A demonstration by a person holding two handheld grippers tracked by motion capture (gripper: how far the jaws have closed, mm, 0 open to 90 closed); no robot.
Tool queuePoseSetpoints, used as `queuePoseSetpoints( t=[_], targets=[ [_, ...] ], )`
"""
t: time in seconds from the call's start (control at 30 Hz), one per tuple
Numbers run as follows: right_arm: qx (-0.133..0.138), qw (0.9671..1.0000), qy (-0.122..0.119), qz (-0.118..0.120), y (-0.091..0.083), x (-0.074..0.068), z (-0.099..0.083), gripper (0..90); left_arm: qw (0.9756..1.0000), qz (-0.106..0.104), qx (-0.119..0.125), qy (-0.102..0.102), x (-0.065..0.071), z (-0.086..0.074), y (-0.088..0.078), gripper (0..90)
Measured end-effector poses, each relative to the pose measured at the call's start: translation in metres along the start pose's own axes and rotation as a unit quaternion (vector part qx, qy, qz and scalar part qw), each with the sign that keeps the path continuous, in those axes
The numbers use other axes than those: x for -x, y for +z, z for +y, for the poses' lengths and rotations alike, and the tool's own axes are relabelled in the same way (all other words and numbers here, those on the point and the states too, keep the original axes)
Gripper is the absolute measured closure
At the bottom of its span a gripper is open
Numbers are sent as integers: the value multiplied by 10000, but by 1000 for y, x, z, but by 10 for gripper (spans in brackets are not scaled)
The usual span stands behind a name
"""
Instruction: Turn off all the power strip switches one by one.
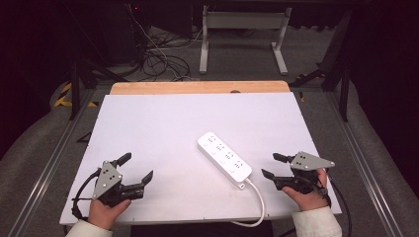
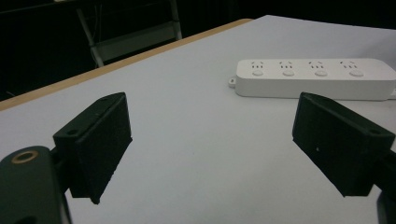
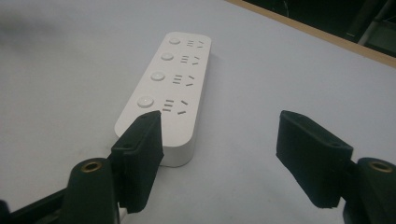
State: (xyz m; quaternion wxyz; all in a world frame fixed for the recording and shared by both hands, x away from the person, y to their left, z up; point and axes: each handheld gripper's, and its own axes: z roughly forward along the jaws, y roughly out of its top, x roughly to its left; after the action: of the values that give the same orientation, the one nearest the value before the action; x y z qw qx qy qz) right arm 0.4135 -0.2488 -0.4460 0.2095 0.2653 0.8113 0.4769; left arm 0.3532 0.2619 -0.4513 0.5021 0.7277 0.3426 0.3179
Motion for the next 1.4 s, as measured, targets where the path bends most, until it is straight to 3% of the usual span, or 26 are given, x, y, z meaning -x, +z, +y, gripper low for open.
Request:
queuePoseSetpoints(
  t=[0.5, 1.4],
  targets=[
    [-10, 10000, -11, 31, -1, -2, 6, 324, 10000, 44, -27, 7, -1, 0, 0, 125],
    [-100, 9988, -255, 396, 26, -12, 53, 387, 10000, 39, -58, -13, -1, 0, -1, 125]
  ],
)
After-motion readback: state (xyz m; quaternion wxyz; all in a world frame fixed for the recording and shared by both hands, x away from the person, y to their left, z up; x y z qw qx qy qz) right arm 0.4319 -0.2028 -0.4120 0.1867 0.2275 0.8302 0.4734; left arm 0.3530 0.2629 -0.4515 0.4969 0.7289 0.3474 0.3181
